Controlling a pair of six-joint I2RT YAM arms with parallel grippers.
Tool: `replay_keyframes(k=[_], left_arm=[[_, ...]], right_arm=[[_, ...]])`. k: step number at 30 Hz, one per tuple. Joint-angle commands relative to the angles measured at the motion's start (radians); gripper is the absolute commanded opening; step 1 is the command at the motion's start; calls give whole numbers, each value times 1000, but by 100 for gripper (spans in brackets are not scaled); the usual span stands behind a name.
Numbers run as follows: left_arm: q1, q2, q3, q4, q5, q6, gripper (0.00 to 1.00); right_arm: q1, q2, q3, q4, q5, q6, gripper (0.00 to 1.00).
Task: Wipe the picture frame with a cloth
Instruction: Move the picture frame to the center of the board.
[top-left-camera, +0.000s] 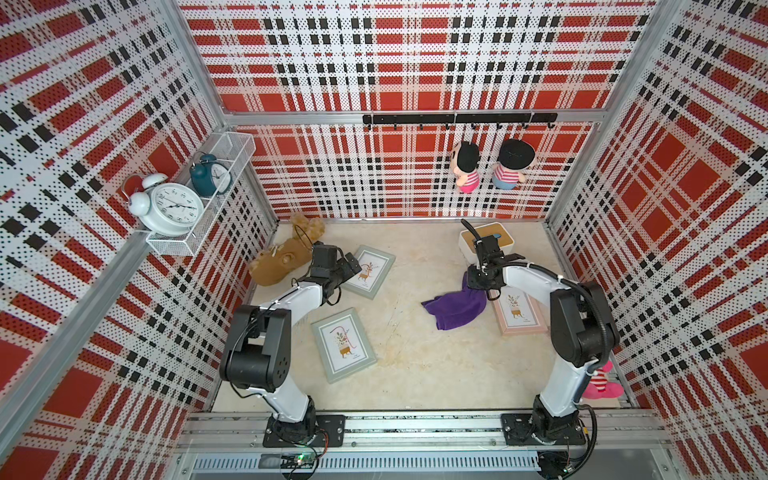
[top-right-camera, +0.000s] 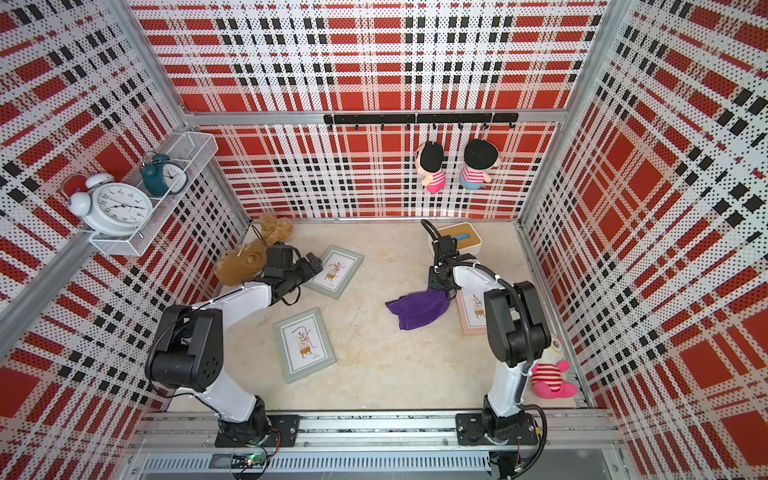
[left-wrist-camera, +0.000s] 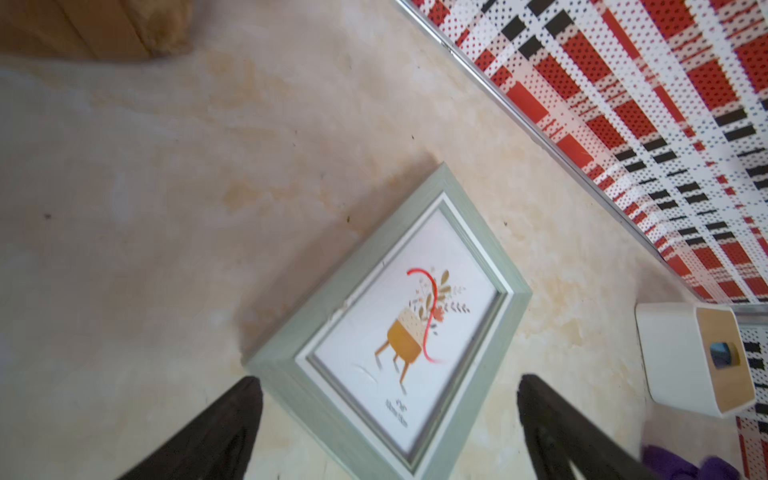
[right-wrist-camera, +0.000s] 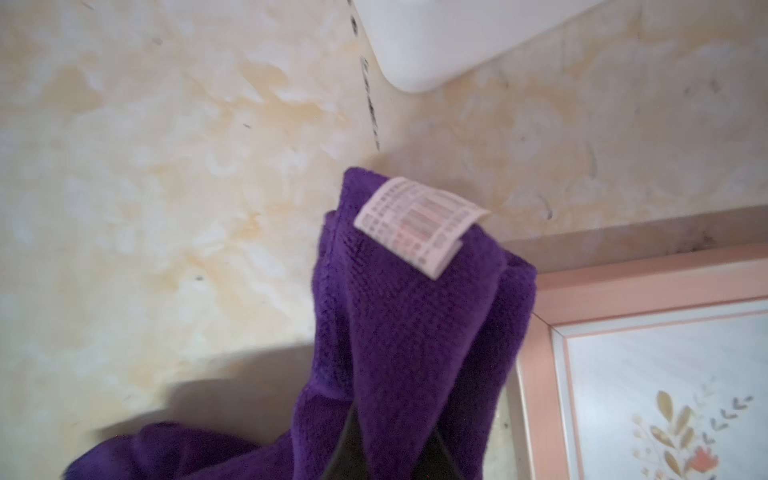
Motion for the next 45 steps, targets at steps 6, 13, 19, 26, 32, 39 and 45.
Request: replay_keyframes(k=[6,13,19,26,32,39,45], left_arm=[[63,279,262,-29,148,154,96],[58,446,451,-112,177,156,73],[29,497,492,-149,218,171,51],[-28,471,437,-155,203,179,38],[-117,443,374,-162,164,166,33],[-280,400,294,-163,128,122,33],[-366,343,237,-143,138,48,36]], right_arm=[[55,-66,47,54,-5,6,8],[116,-21,35,76,-25,23,7],[139,10,38,78,-36,31,6],[142,22,51,73,-35,32,5],[143,17,39,71,-25,31,5],[143,18,34,72,-25,26,5],[144,54,53,77,-67,18,5]])
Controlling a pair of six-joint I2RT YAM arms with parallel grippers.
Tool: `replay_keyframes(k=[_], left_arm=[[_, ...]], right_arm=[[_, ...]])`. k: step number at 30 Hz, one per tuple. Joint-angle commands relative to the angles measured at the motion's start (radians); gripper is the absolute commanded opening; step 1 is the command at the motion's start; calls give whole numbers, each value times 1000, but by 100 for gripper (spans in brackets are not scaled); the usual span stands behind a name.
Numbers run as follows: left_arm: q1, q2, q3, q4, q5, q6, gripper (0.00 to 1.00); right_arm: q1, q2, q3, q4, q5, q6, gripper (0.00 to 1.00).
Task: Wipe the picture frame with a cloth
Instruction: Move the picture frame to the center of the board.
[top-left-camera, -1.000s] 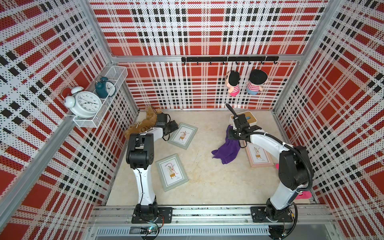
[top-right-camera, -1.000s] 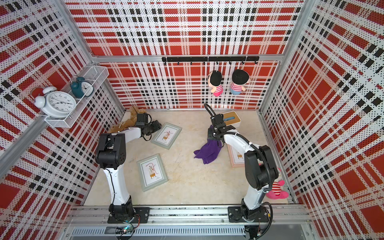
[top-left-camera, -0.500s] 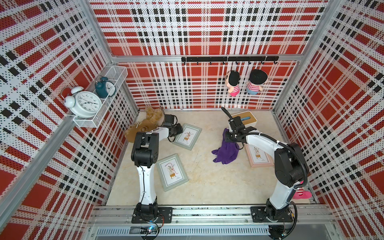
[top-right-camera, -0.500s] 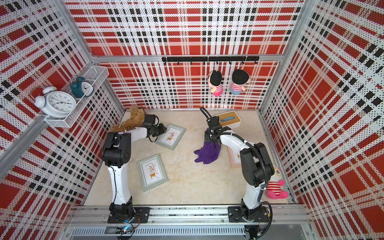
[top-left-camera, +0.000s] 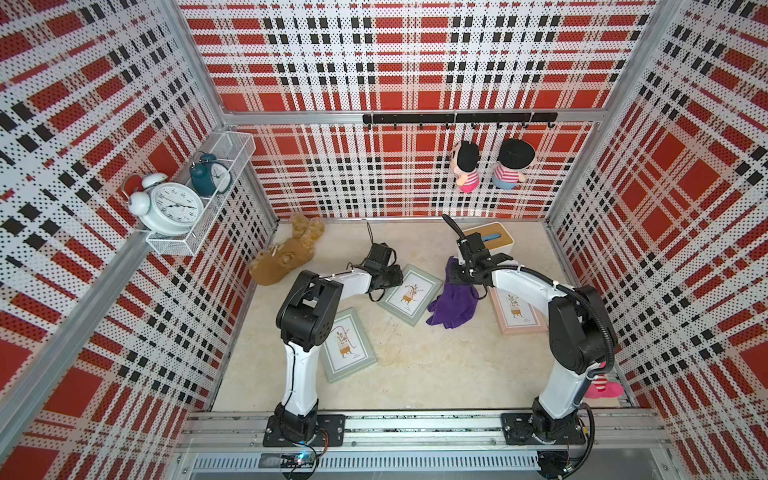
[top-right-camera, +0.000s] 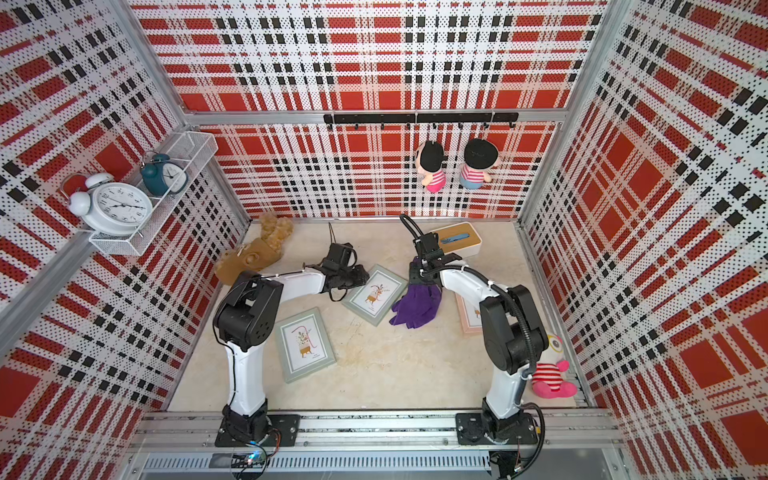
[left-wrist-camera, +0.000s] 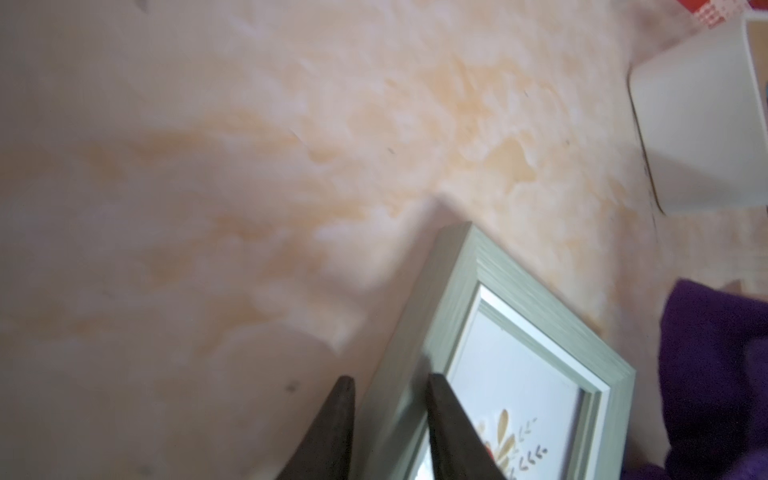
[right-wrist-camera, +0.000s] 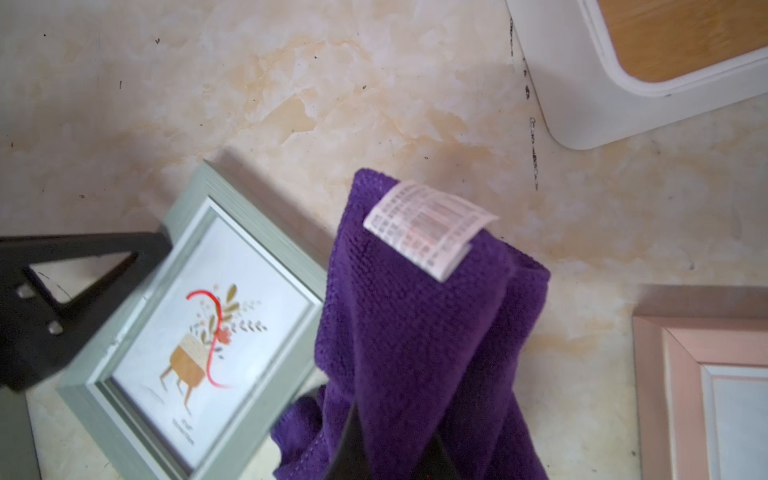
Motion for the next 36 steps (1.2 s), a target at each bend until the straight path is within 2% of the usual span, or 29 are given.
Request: replay_keyframes(k=[1,4,8,15,20,23,25,29,31,36], left_arm=[[-22,-34,-60,-49,7,-54,38],[-29,-79,-111,-5,60,-92,43],[-32,-134,-176,32,96,-122,45],[-28,-212,-275,61,88,-150,45],[-25,-232,-312,89,98,-169,45],[-19,-242,-319,91,88,-174,44],[-11,-250,-325,91,73,-175,41],[-3,-262,-346,91,38,-184,36],[-4,-259,-356,89,30,-189,33],[-15,-244,-377,84,14,-200,30]], right_arm=[[5,43,16,19,-33,-6,5],[7,80,17,52,-79,2,4],[8,132,46,137,-163,8,3],[24,270,251,222,-295,3,2],[26,299,287,224,-303,-14,1],[23,254,299,148,-191,-73,1],[24,193,293,72,-61,-102,1],[24,55,195,-11,90,-125,1],[26,-5,118,-35,73,-113,1],[69,-104,-97,-32,-97,-14,1]])
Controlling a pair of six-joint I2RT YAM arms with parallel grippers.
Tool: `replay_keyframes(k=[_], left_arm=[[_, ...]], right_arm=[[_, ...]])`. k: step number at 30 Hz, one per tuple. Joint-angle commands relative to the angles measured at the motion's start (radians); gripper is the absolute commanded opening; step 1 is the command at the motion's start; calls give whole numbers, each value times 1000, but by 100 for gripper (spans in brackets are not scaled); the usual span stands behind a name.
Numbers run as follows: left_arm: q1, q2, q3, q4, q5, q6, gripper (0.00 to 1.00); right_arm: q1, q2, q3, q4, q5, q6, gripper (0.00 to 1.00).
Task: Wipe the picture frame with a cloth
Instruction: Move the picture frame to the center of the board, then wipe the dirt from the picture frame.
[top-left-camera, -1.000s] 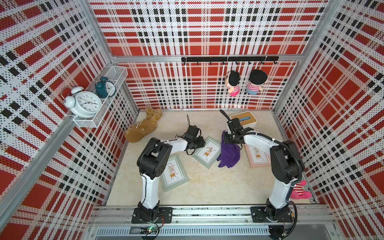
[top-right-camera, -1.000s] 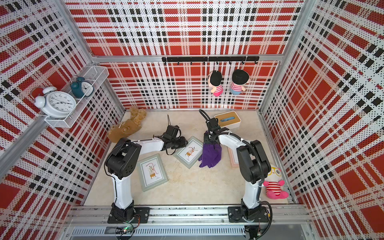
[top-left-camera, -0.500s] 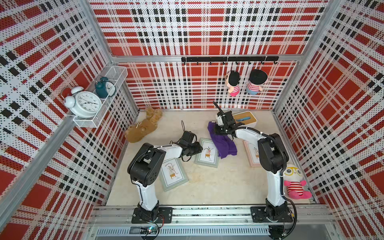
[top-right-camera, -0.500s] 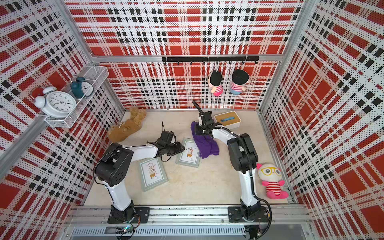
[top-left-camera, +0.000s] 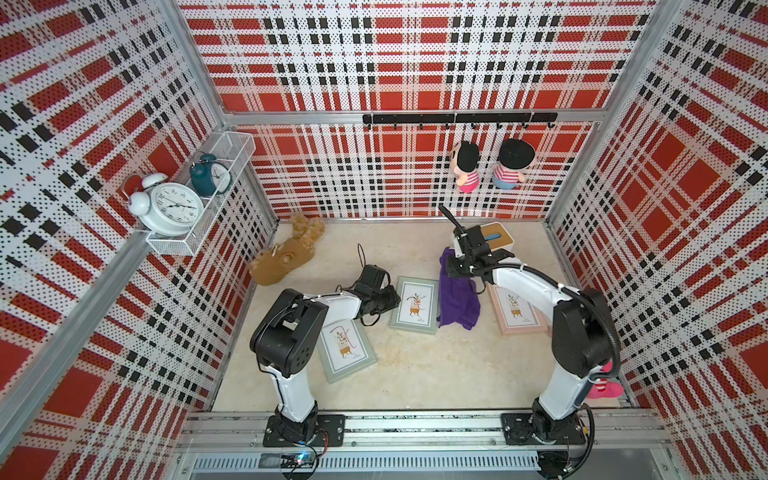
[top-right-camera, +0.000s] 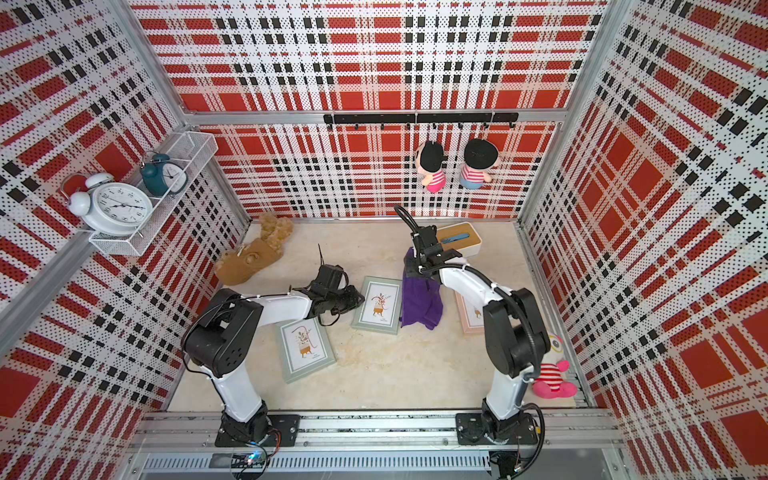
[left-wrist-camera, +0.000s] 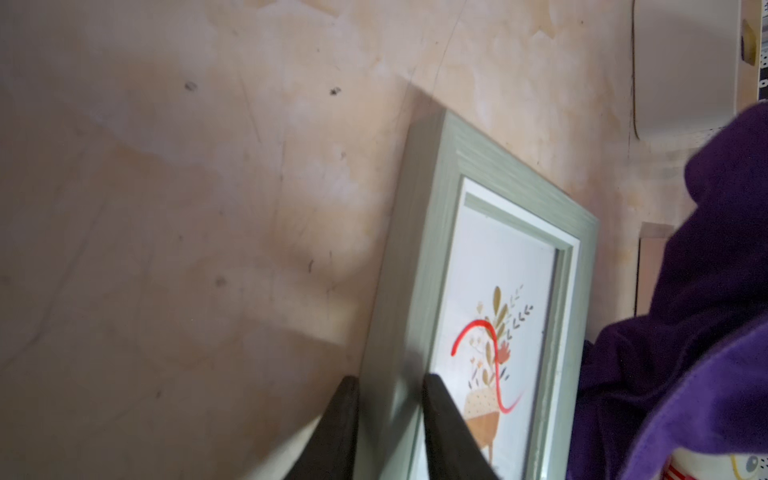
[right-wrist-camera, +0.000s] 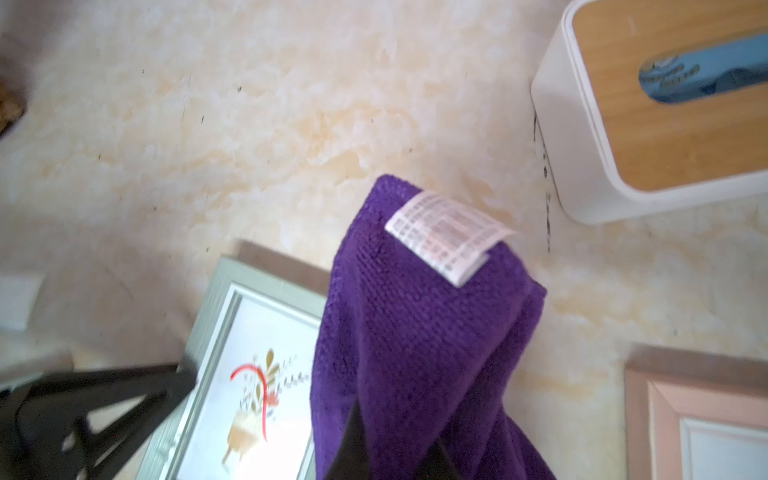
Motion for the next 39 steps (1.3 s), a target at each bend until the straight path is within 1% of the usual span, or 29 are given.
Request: replay_keyframes(k=[1,3,6,9,10,13,15,17,20,23,24,27,30,32,34,37,39], left_arm=[[-6,-6,-29,-19,-43,-9,29],[-11,-6,-32,-19,-49,-15,29],[-15,-9,-33,-22,-60,-20,28],[-17,-13,-38,-27,-76,-25,27],[-17,-15,-43,-28,-79,-25,27],[-18,-24,-58,-28,-96,-33,26],[-17,-26,-62,-28,-97,-36,26],[-17,-28,-63,-28,-96,-35,26],[-20,-24,-61,-28,-99,-31,26],[-19,11,-58,-31,-111,-27,25],[-19,23,-59,-34,-116,-29,25],[-23,40,-83,-39,-142,-49,24],[-26,46,-102,-47,-164,-77,23],[-32,52,-109,-53,-175,-98,22],[-40,59,-110,-60,-185,-113,22],[-50,62,-113,-62,-200,-130,21],[-54,61,-115,-62,-209,-131,21]], right_arm=[[53,-28,-123,-32,-100,71,1],[76,-33,-190,36,-188,101,1],[99,6,-222,123,-325,101,1],[106,39,-246,203,-405,98,1],[106,47,-254,218,-402,98,0],[97,99,-233,183,-297,77,0],[67,160,-192,143,-216,64,0],[28,212,-136,117,-180,53,0],[-19,276,-40,120,-164,33,0],[-30,329,66,93,-187,7,0],[-29,333,78,87,-202,3,0],[-14,301,16,94,-239,0,0],[8,221,-146,122,-274,15,0],[39,142,-268,147,-309,23,0],[75,65,-358,151,-325,38,0],[112,-34,-445,157,-370,69,0],[123,-87,-468,159,-380,81,0]])
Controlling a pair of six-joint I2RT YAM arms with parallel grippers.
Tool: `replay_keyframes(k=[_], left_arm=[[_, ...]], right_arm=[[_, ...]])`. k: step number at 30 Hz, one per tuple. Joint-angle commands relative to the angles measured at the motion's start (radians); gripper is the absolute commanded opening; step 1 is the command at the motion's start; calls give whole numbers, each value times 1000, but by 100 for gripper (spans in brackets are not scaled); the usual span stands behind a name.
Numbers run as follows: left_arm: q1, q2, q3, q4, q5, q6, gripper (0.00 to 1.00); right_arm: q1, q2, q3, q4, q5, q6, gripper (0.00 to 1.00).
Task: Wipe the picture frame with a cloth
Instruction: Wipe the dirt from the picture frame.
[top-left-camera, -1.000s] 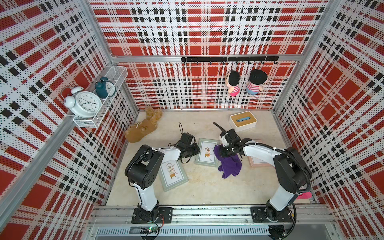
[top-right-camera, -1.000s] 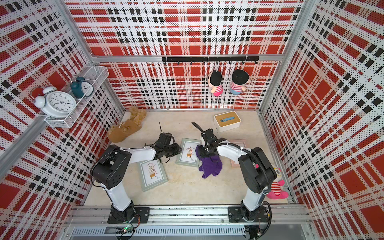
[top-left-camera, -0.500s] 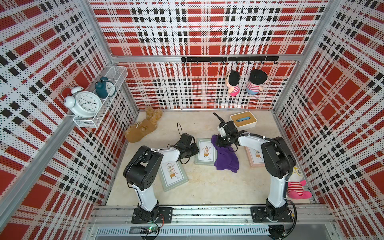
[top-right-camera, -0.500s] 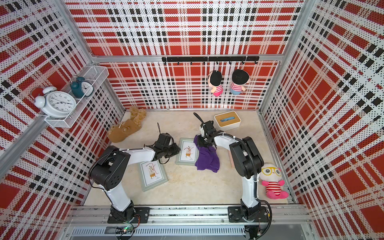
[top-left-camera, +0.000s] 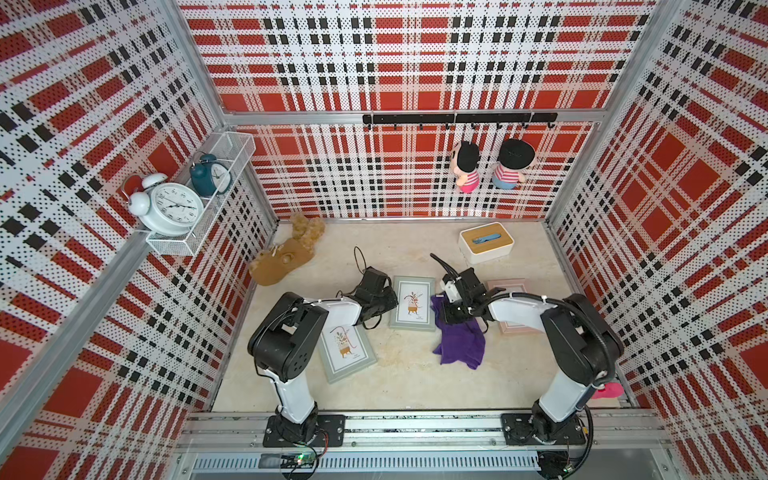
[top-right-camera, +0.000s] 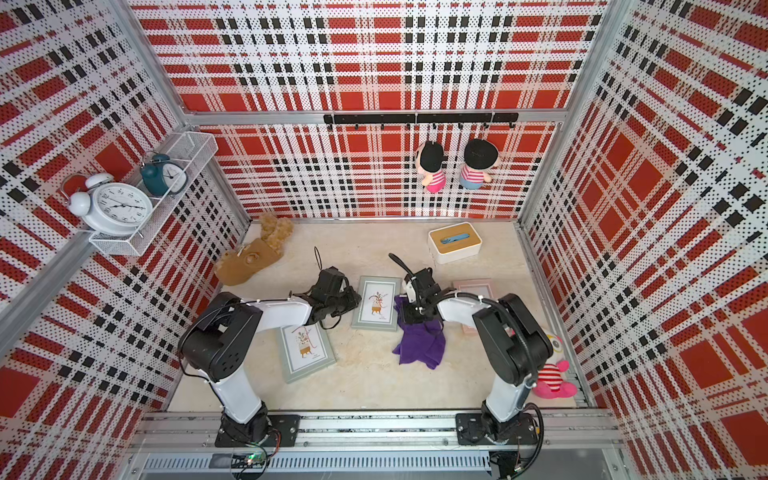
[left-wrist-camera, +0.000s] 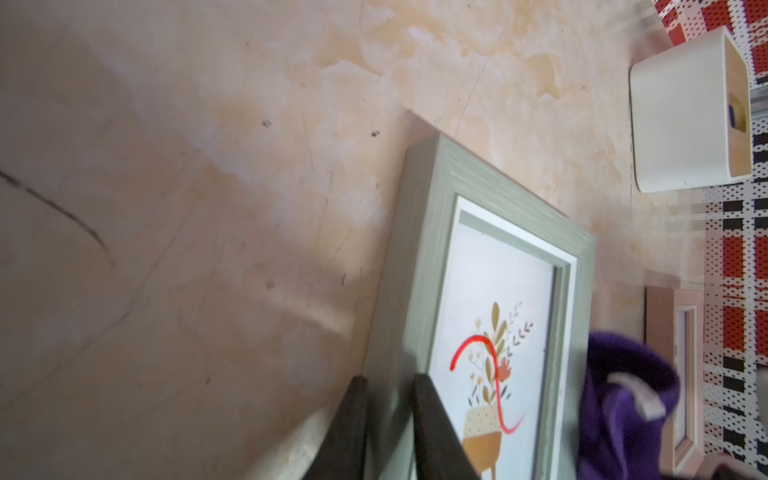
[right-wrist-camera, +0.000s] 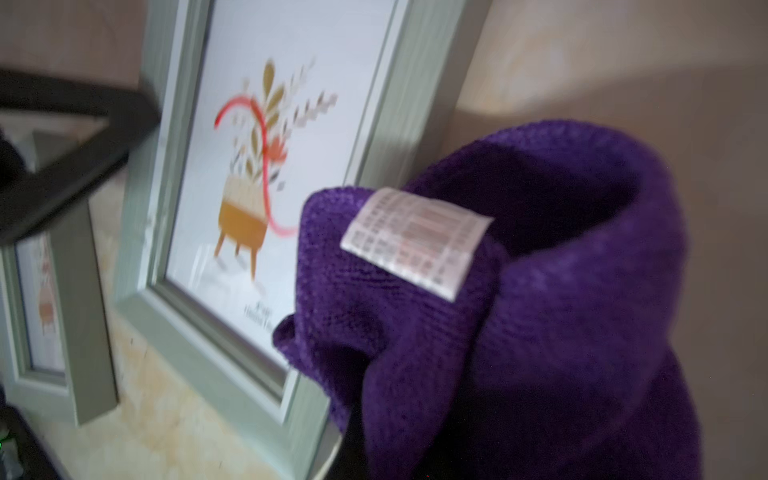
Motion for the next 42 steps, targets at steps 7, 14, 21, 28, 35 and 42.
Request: replay_keyframes(k=[7,14,21,28,35,42], left_arm=[[-18,69,-47,-143,-64,-6,21],[-18,57,-54,-143,-66,1,21],[-17,62,-56,-143,-65,4,21],[-20,71,-59,-146,-66,-10,20],[-32,74,-75,-129,-68,-37,19],[-40,86,-68,-115,-65,-45,19]], right_arm=[[23,-69,85,-65,-17,-24,0],[23,73,113,-22,-69,-32,0],[-80,213,255,-62,53,-55,0],[-117,412,506,-167,106,-136,0],[-34,152,91,-55,-67,-90,0],[-29,111,93,-154,13,-119,0]])
